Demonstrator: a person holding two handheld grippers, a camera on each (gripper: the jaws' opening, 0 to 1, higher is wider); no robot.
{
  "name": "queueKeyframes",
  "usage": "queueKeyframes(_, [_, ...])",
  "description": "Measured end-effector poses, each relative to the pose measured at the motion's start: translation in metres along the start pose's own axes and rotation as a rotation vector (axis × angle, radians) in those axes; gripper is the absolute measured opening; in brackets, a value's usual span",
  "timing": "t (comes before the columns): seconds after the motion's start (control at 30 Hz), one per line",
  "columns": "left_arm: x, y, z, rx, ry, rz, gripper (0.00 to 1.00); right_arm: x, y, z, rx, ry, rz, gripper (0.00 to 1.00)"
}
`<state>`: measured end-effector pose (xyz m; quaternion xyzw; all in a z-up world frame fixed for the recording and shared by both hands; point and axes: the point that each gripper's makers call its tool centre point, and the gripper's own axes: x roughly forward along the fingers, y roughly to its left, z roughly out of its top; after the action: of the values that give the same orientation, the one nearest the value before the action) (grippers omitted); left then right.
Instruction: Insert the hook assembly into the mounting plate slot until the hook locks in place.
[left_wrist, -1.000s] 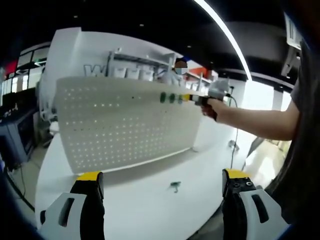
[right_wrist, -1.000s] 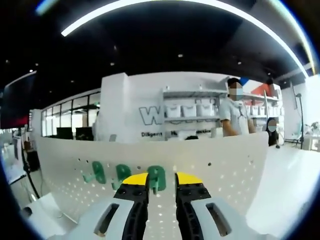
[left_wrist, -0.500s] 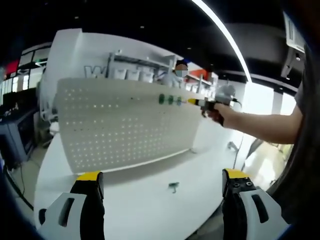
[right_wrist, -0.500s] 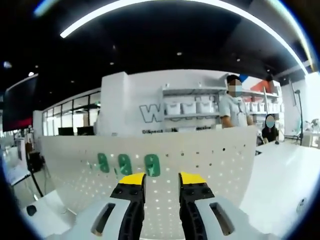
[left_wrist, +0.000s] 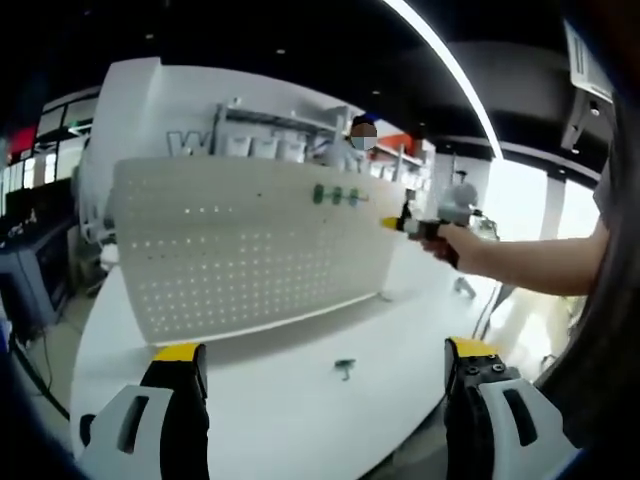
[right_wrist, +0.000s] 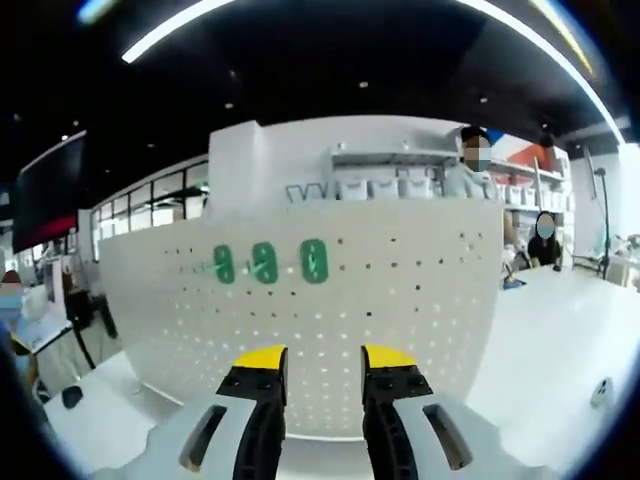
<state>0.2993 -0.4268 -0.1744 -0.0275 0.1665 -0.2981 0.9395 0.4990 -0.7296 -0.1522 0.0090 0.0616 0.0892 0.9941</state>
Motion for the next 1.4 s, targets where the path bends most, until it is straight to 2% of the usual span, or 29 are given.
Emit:
queueKeyframes(0.17, [-0.004,-0.004,-0.001,-0.001,-0.002,0.009,1.0,-0.01,0.01,-0.009,-0.023,0.013,0.036,0.29])
queueKeyframes(0.2, [-0.005,-0.005,-0.001,-0.001,-0.003,0.011,1.0,-0.012,0.017,-0.013,-0.067,0.027,0.067,0.3])
queueKeyframes(0.27, [-0.007,-0.008,-0.001,-0.001,-0.003,0.013,1.0,-0.016,0.021,-0.019,-0.117,0.045,0.077,0.31])
queueKeyframes(0.5, [-0.014,-0.018,-0.001,0.002,0.002,0.02,1.0,-0.036,0.044,-0.032,-0.12,0.066,0.137,0.31])
queueKeyframes(0.63, [-0.018,-0.021,-0.004,-0.001,0.007,0.025,1.0,-0.049,0.06,-0.038,-0.172,0.083,0.185,0.31])
queueKeyframes(0.83, [-0.025,-0.026,-0.006,-0.017,0.005,0.039,1.0,-0.07,0.077,-0.045,-0.18,0.099,0.248,0.32])
queueKeyframes(1.0, [-0.031,-0.029,-0.007,-0.032,-0.003,0.064,1.0,-0.094,0.083,-0.044,-0.185,0.089,0.253,0.32])
queueKeyframes(1.1, [-0.032,-0.029,-0.006,-0.05,-0.008,0.082,1.0,-0.106,0.084,-0.051,-0.224,0.108,0.275,0.32])
queueKeyframes(1.27, [-0.035,-0.032,-0.005,-0.063,-0.005,0.1,1.0,-0.116,0.078,-0.067,-0.188,0.16,0.285,0.34])
queueKeyframes(1.4, [-0.037,-0.031,-0.006,-0.082,-0.006,0.118,1.0,-0.127,0.085,-0.077,-0.199,0.197,0.322,0.35])
